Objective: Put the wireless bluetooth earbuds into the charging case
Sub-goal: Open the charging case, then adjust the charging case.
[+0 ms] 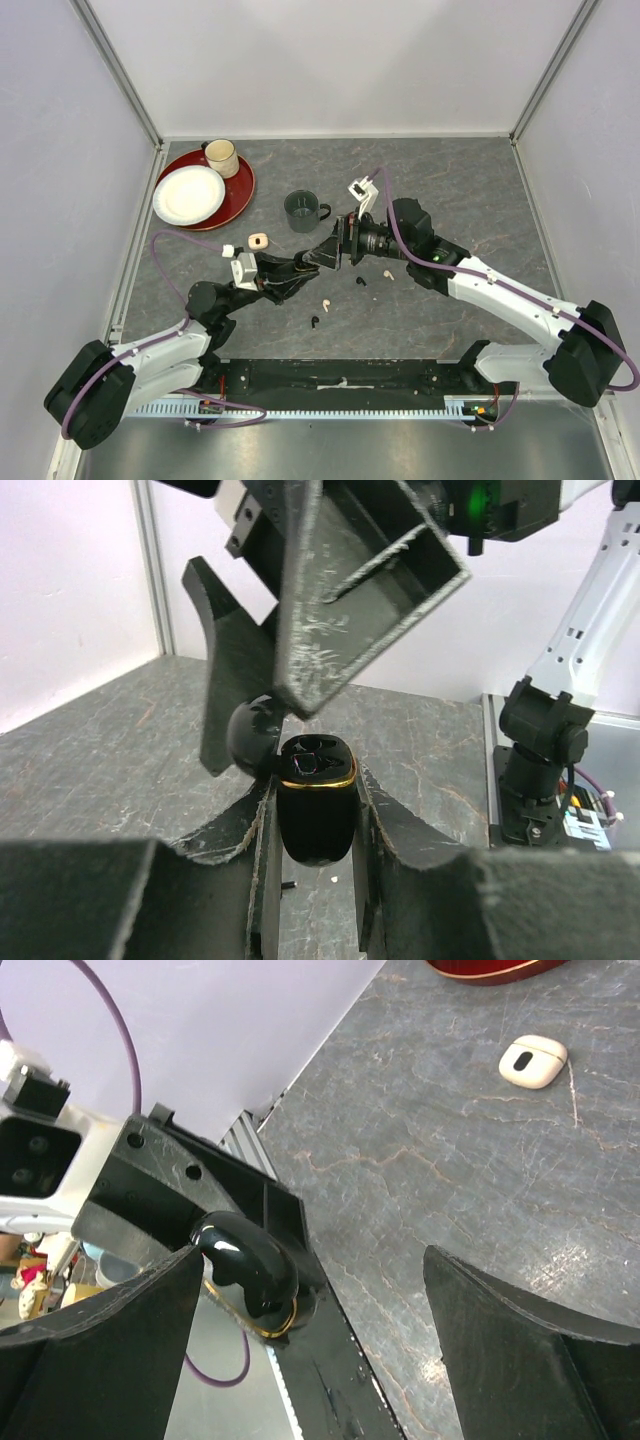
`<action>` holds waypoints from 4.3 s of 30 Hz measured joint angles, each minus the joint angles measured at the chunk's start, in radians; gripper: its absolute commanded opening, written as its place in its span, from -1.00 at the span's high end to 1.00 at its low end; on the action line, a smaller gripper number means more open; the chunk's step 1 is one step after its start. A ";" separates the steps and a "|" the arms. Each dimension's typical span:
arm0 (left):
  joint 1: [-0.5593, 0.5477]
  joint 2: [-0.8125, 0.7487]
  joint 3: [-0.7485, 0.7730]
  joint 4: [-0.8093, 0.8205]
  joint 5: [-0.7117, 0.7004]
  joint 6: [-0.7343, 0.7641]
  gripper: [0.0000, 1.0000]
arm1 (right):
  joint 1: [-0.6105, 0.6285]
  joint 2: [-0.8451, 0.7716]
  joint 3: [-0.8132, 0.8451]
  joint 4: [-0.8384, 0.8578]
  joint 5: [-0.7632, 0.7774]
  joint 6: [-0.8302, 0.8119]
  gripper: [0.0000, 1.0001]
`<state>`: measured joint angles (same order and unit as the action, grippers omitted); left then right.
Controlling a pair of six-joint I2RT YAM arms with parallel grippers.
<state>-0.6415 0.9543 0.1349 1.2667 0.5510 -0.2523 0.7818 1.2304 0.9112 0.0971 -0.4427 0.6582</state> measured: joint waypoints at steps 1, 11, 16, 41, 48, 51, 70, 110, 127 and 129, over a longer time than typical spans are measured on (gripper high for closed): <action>-0.001 -0.001 0.000 0.000 0.005 0.000 0.95 | 0.000 0.003 0.000 0.008 0.005 0.005 -0.96; -0.006 -0.013 -0.005 0.008 0.009 0.003 0.95 | -0.007 0.013 0.000 0.030 -0.003 0.072 -0.96; -0.006 -0.027 -0.013 0.016 -0.010 0.026 0.95 | -0.026 0.005 0.000 0.043 -0.021 0.142 -0.96; -0.006 -0.058 -0.014 0.023 -0.063 0.069 0.95 | -0.047 0.039 -0.126 0.336 -0.178 0.491 -0.16; -0.006 -0.050 -0.014 0.023 -0.065 0.069 0.95 | -0.047 0.083 -0.137 0.386 -0.200 0.529 -0.18; -0.006 -0.047 -0.014 0.023 -0.072 0.069 0.95 | -0.047 0.084 -0.137 0.401 -0.213 0.535 -0.18; -0.006 -0.026 -0.011 0.032 -0.077 0.069 0.95 | -0.047 0.147 -0.151 0.500 -0.279 0.621 0.35; -0.009 -0.026 -0.012 0.030 -0.106 0.070 0.96 | -0.048 -0.002 -0.092 0.098 -0.083 0.245 -0.80; -0.009 -0.259 -0.071 0.031 -0.153 0.135 0.95 | -0.242 -0.077 -0.084 -0.391 0.268 -0.199 -0.52; -0.009 -0.271 -0.074 0.031 -0.153 0.136 0.96 | -0.243 -0.046 -0.082 -0.416 0.261 -0.248 -0.46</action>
<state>-0.6502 0.6834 0.0605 1.2972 0.3985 -0.1162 0.5385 1.1847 0.8295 -0.3187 -0.1818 0.4107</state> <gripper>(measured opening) 0.331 0.767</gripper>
